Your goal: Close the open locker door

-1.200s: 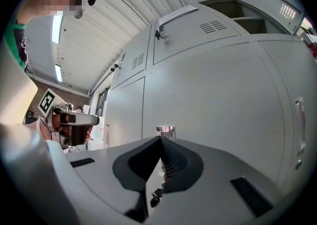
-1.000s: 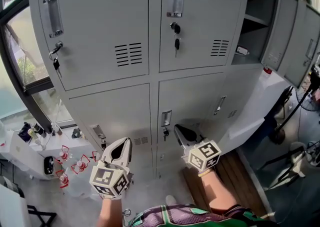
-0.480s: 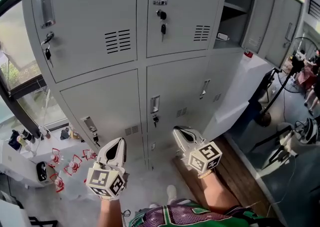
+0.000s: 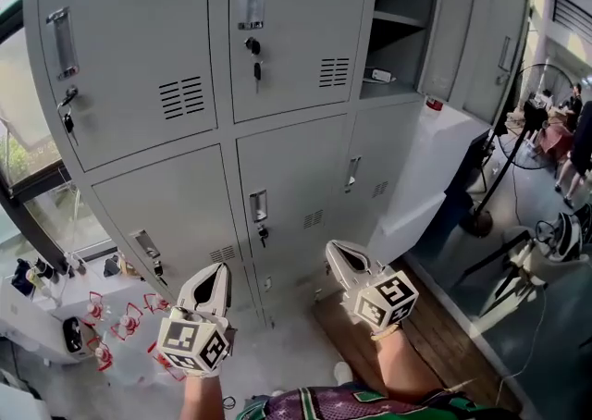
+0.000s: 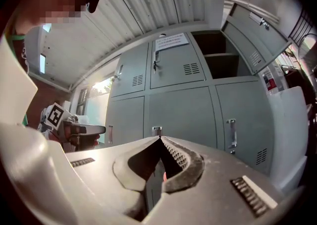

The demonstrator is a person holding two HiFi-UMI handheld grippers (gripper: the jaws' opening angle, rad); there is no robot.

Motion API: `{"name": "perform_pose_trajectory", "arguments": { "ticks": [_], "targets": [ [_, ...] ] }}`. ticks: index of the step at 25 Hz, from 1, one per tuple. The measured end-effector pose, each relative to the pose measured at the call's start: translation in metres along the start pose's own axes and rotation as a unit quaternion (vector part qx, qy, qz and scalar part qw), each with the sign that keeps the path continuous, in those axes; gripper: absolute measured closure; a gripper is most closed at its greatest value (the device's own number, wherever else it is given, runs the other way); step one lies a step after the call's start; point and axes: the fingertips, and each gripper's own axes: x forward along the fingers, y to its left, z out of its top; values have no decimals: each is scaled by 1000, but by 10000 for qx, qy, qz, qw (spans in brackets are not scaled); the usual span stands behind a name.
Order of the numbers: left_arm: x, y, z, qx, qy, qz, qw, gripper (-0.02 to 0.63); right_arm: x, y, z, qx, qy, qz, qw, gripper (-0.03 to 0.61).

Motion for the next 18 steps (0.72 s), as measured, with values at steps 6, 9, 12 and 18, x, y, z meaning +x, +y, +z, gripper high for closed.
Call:
{"name": "perform_pose_trajectory", "arguments": {
  "ticks": [6, 9, 12, 18],
  "targets": [
    [45, -49, 5, 64, -92, -114, 9999, 592, -36, -56, 25, -47, -122, -194, 9997, 574],
    [67, -73, 12, 98, -167, -158, 9997, 592, -57, -92, 32, -66, -193, -298, 9993, 574],
    [86, -93, 17, 154, -220, -250, 9993, 592, -72, -111, 42, -118, -294, -263, 9992, 574],
    [119, -127, 26, 353, -324, -607, 9970, 592, -91, -119, 65, -510, -371, -53, 9980, 341]
  ]
}}
